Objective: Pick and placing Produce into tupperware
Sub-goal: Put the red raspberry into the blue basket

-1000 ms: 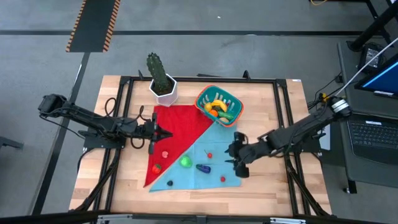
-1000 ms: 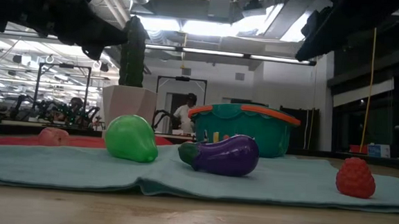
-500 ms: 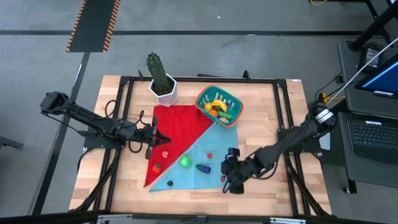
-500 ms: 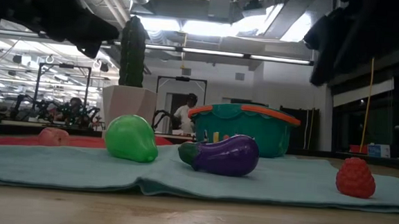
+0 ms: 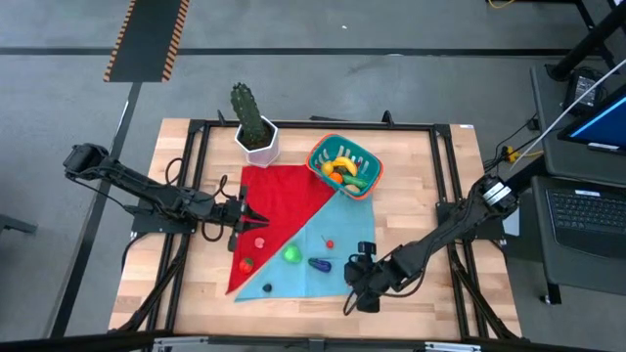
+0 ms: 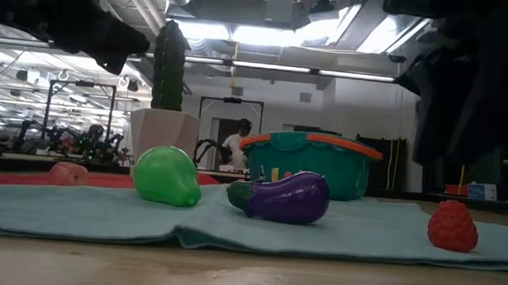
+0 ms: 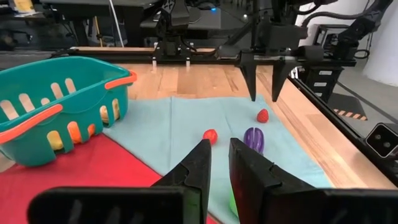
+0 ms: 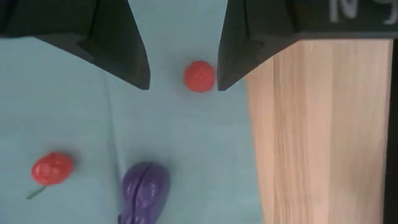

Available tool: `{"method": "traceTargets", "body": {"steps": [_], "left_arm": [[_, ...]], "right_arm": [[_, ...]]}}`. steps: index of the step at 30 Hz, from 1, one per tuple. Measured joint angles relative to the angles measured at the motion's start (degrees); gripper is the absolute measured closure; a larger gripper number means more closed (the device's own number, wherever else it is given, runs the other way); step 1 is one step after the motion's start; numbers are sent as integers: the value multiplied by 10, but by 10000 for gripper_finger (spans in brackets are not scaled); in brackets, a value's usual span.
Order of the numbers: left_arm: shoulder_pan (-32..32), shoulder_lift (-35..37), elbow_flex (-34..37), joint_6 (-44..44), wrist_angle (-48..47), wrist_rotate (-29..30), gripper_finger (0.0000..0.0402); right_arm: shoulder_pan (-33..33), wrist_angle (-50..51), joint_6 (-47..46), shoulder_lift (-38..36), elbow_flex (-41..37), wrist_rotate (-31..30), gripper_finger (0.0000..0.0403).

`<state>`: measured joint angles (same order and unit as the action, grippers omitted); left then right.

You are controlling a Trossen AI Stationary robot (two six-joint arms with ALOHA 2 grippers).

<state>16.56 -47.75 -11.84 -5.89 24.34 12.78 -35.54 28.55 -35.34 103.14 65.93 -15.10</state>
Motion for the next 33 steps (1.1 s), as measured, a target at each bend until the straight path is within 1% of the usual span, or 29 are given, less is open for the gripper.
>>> {"method": "traceTargets", "body": {"steps": [4,13,33], "left_arm": [[0,0,0,0,-5,0,353],[0,0,0,0,-8,0,374],[0,0,0,-1,-14,0,401]], "right_arm": [[-6,-6,-7,6,0,1,214],[-11,-6,-6,35,0,1,214],[-11,-23,-7,42,0,1,214]]}}
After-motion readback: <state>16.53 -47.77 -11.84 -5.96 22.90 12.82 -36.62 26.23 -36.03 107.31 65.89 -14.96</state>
